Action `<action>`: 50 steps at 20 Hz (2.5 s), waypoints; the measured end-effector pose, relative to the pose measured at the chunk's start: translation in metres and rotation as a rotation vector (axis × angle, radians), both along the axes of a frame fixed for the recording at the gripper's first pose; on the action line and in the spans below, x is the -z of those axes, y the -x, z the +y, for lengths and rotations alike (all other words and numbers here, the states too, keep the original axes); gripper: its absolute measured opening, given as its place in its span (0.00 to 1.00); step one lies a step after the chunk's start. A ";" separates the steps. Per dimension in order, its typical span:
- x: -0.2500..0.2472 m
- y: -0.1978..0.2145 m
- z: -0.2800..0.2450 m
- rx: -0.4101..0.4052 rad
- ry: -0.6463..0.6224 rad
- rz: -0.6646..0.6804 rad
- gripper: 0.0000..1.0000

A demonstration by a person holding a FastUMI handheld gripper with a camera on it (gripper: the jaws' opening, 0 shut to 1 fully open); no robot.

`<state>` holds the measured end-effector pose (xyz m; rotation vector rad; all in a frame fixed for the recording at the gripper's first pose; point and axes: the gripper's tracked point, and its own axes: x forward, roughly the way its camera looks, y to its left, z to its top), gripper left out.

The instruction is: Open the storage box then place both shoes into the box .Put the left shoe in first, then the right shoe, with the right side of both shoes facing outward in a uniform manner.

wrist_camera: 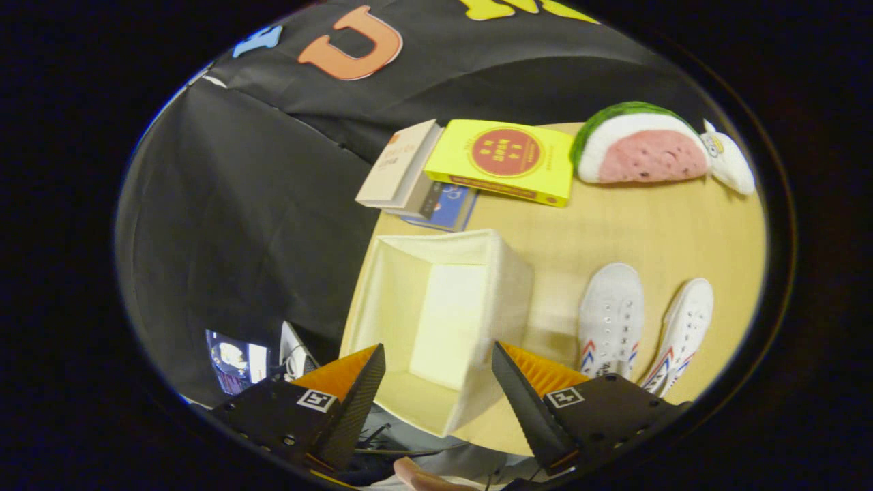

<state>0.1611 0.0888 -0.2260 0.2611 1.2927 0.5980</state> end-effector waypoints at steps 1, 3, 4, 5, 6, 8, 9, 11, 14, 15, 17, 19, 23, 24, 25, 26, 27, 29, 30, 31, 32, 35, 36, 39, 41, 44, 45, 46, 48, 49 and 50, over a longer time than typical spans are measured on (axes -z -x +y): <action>0.010 -0.001 -0.019 0.009 0.019 -0.001 0.95; 0.030 -0.004 -0.056 0.014 0.080 -0.006 0.95; 0.041 -0.002 -0.073 0.008 0.110 -0.003 0.95; 0.051 0.000 -0.087 -0.003 0.137 0.002 0.95; 0.062 0.003 -0.101 -0.014 0.169 0.008 0.95; 0.084 0.003 -0.125 -0.042 0.238 0.010 0.94; 0.095 0.003 -0.133 -0.056 0.269 0.006 0.94; 0.116 -0.002 -0.149 -0.053 0.330 0.006 0.92; 0.139 -0.004 -0.162 -0.044 0.374 0.048 0.86; 0.149 -0.005 -0.168 -0.034 0.403 0.057 0.84; 0.155 -0.006 -0.171 -0.044 0.421 0.058 0.76; 0.163 -0.011 -0.172 -0.049 0.455 0.040 0.67; 0.176 -0.007 -0.161 -0.114 0.475 -0.021 0.55; 0.170 -0.007 -0.153 -0.123 0.449 -0.032 0.35; 0.173 -0.007 -0.152 -0.124 0.446 -0.032 0.22; 0.175 -0.006 -0.149 -0.111 0.422 -0.031 0.10; 0.173 -0.003 -0.152 -0.084 0.395 -0.006 0.10; 0.172 -0.001 -0.152 -0.052 0.326 0.027 0.00; 0.172 0.002 -0.151 -0.032 0.304 0.039 0.00; 0.172 0.000 -0.150 -0.011 0.292 0.040 0.01; 0.173 0.000 -0.147 0.007 0.283 0.036 0.00; 0.165 0.005 -0.141 0.057 0.270 0.013 0.00; 0.160 0.006 -0.138 0.070 0.269 -0.003 0.00; 0.130 0.019 -0.123 0.093 0.222 -0.036 0.00; 0.098 0.030 -0.104 0.109 0.179 -0.057 0.00; 0.047 0.034 -0.069 0.156 0.110 -0.086 0.00; 0.031 0.034 -0.056 0.161 0.095 -0.101 0.00; 0.017 0.033 -0.044 0.165 0.086 -0.113 0.00; -0.005 0.033 -0.018 0.156 0.087 -0.140 0.00; -0.011 0.034 -0.002 0.143 0.092 -0.157 0.00; -0.014 0.033 0.014 0.129 0.101 -0.169 0.00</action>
